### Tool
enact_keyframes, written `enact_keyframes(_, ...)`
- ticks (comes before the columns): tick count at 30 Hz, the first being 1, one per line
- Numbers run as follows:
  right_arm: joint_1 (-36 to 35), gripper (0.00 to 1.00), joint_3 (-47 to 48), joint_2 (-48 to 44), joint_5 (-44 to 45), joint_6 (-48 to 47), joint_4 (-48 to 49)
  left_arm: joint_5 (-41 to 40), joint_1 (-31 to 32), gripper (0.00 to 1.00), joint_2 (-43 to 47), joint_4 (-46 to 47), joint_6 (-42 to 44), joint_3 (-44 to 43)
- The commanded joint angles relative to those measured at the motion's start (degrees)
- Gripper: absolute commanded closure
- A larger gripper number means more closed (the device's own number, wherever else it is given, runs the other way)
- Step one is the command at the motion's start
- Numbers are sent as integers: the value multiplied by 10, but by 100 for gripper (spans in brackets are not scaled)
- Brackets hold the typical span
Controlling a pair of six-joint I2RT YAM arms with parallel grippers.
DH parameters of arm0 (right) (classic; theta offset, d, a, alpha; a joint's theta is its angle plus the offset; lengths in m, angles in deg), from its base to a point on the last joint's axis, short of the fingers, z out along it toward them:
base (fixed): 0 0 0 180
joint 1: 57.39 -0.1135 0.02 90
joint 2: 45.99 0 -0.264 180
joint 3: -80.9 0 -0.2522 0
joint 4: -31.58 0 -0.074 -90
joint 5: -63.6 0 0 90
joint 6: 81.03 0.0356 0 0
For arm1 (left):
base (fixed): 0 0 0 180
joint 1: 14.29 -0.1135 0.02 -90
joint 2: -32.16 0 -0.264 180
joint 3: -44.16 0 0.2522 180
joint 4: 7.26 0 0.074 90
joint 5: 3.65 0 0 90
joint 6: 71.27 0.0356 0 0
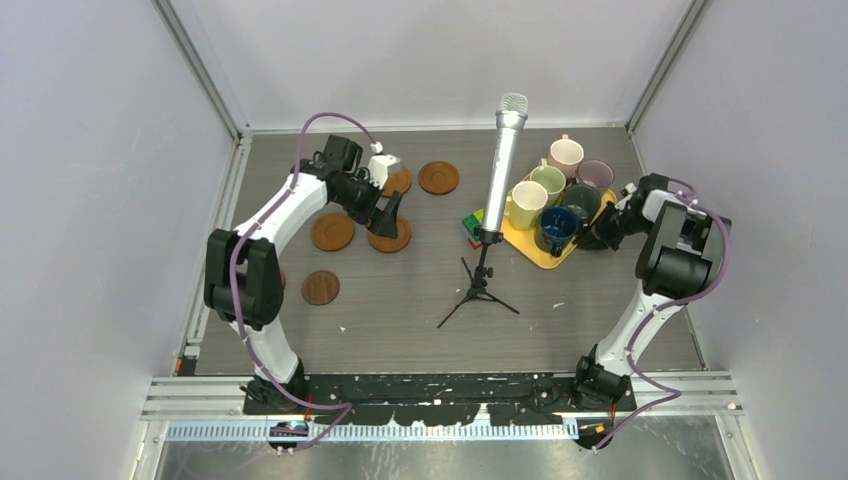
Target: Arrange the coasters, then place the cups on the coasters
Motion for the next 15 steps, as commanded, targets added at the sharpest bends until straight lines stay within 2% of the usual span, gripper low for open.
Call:
enact_keyframes(1, -48, 97, 0, 24, -38, 18, 74, 17, 2, 5, -4, 5, -11, -25)
enact_keyframes(6, -57, 96, 2, 21, -43, 19, 72, 28, 3, 5, -19, -7, 8, -61)
enact_keyframes(9, -57, 91, 7, 10, -52, 5, 54, 36, 10, 4, -39, -20, 46, -108)
enact_keyframes(15, -39, 75, 28, -28, -85, -46, -14, 8, 54, 2, -149, -104, 135, -287)
